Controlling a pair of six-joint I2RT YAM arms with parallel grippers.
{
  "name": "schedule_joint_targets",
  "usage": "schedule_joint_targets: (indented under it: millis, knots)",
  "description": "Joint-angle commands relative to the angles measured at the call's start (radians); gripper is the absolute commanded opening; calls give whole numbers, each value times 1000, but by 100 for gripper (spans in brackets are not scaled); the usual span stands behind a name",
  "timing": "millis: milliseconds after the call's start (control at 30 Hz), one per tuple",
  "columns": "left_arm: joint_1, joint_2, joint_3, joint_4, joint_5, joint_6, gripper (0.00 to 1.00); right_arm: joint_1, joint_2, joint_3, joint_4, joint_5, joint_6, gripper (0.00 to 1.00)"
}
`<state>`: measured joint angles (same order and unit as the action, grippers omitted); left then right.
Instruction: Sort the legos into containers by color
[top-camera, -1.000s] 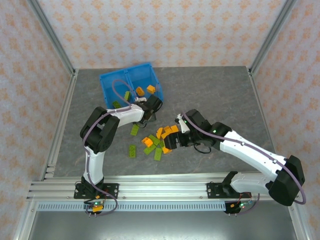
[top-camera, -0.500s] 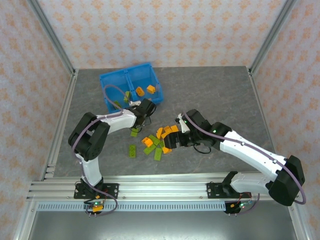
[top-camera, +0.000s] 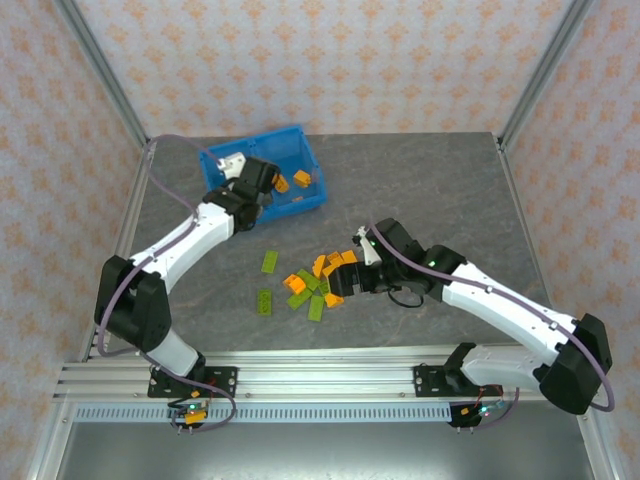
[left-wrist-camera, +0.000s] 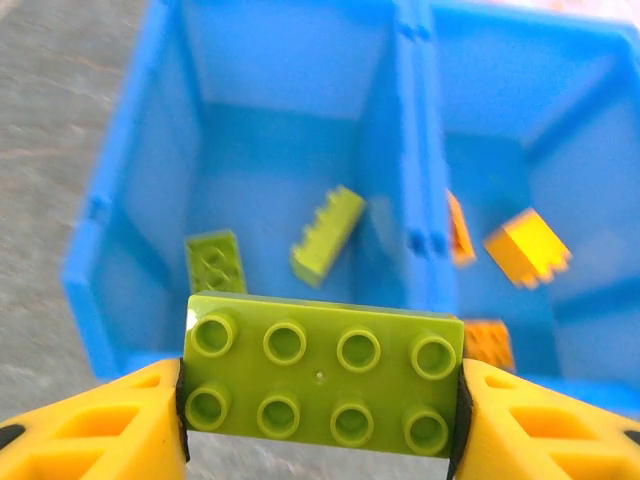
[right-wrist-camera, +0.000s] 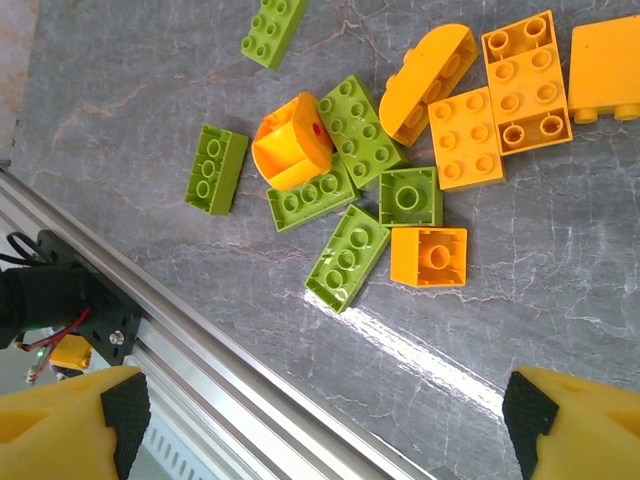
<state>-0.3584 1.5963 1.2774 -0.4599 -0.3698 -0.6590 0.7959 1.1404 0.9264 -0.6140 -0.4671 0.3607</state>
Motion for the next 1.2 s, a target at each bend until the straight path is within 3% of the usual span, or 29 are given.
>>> schedule_joint_targets:
  millis: [0,233,367,533,733,833,1033,1167]
  knots:
    - [81,93,67,0,1,20,57,0,-40,7,-20,36,27,92]
    - [163,293,242,-21,115,8,57,2,-86,-9,-34,50,52,92]
    - [169,358,298,-46,122,9,66,2,-98,-4,-41,52,62,92]
    - [171,320,266,-21,143,6,79,2,-98,-4,-36,65,69,92]
    - [163,125,197,-10,206,12,80,2,-50,12,8,80,61,92]
    - [126,-20,147,-7,257,84,82,3,13,28,50,57,52,92]
    - [-44,-309,62,-104,268,471,91,72,213,138,83,49,-28,92]
    - [-59,-525,-46,-170,460,701,92,136,381,236,70,81,-101,92]
